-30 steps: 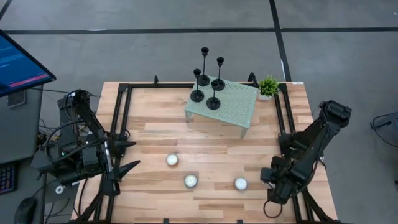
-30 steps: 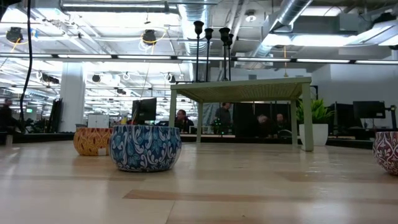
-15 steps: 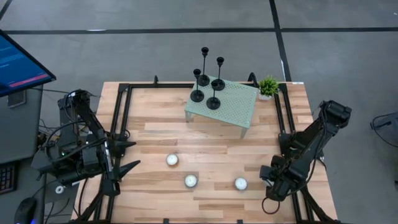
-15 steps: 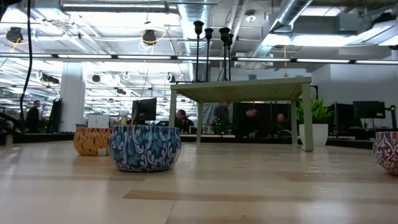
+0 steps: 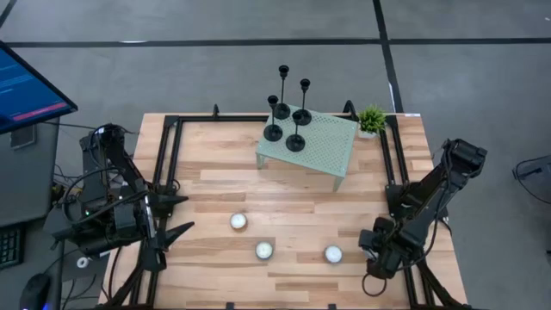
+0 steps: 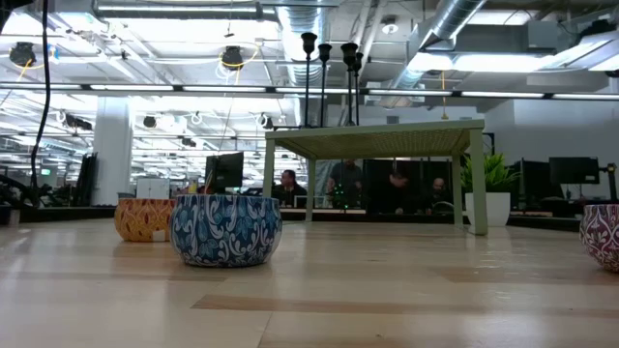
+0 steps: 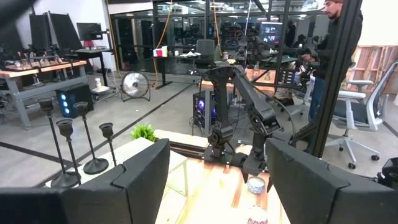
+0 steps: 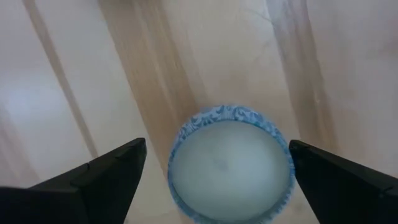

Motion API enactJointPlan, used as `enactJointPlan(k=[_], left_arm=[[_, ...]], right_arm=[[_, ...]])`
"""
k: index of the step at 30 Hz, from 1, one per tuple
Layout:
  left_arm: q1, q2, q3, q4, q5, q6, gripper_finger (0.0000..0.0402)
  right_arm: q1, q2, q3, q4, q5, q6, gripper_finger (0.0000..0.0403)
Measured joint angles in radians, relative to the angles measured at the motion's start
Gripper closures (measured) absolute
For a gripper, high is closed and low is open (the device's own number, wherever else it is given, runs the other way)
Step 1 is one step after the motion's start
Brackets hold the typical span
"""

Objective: Pick & Place candle stick holders
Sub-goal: Put the light blue scented candle on the shelf

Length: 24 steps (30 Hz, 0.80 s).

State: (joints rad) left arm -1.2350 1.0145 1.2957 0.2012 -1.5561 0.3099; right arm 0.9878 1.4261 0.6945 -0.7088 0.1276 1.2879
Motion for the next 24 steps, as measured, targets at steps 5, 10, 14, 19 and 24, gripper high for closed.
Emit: enactJointPlan(k=[5, 10, 14, 19, 24], left_arm=[[0.000, 0.000, 0.000, 0.000, 0.000, 0.000, 0.0138], [0.000, 0.000, 0.000, 0.000, 0.000, 0.000, 0.0138], [0.000, 0.000, 0.000, 0.000, 0.000, 0.000, 0.0138], [0.000, 0.000, 0.000, 0.000, -0.001, 0.000, 0.0138], [0.000, 0.000, 0.000, 0.000, -0.007, 0.000, 0.0138]], right_arm=[[-0.004, 0.000, -0.023, 0.019, 0.002, 0.019, 0.0022], [-0.006, 0.000, -0.024, 0.018, 0.001, 0.015, 0.0059], [-0.006, 0.000, -0.024, 0.019, 0.002, 0.015, 0.0106], [-0.006, 0.001, -0.025, 0.019, 0.000, 0.015, 0.0146], [-0.007, 0.001, -0.024, 0.018, 0.000, 0.020, 0.0178]])
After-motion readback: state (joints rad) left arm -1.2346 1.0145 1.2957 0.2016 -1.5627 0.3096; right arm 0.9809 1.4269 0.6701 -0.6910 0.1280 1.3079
